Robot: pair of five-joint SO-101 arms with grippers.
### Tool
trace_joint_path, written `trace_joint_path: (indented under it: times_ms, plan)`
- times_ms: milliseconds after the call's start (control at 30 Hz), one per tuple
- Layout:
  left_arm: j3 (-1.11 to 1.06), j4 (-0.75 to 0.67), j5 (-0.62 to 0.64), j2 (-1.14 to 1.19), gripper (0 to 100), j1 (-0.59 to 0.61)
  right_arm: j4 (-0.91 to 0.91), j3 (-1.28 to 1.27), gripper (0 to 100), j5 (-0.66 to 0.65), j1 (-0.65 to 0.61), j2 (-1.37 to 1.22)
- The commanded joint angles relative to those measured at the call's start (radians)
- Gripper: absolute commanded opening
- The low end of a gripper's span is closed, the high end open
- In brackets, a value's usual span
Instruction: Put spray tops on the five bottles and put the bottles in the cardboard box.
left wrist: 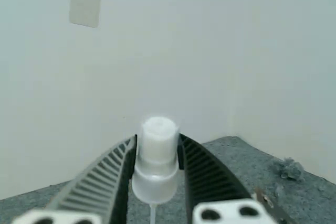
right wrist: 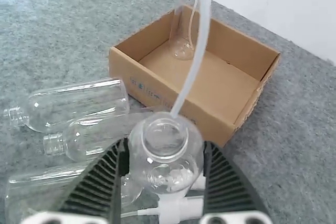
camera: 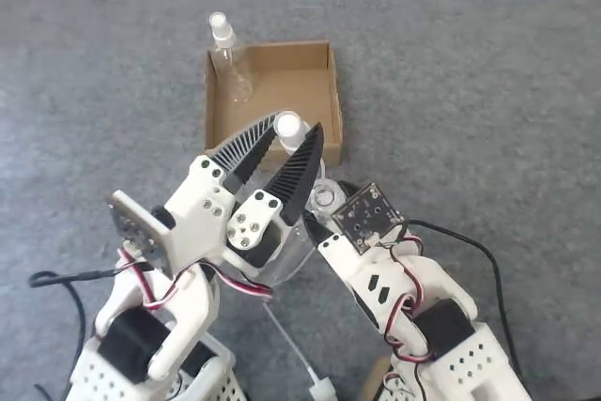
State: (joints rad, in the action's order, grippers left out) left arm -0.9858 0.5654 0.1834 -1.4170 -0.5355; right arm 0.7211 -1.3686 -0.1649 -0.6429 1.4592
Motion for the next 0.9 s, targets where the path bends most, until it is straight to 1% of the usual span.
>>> trace_joint_path:
  times_ms: [0, 400, 567, 867]
  plan:
    - [0.001, -0.028, 0.000, -0.011, 1, -0.002, -0.027, 0.012, 2.7, -0.017, -0.008, -0.008]
    - [0.001, 0.091, 0.005, -0.011, 1, -0.006, -0.027, 0.012, 2.7, -0.014, -0.005, -0.008]
    - [-0.002, 0.133, 0.003, -0.025, 1, -0.038, -0.027, 0.012, 2.7, -0.014, -0.004, -0.008]
    - [-0.004, 0.235, -0.002, -0.301, 1, -0.034, -0.030, 0.015, 2.7, -0.012, 0.024, -0.008]
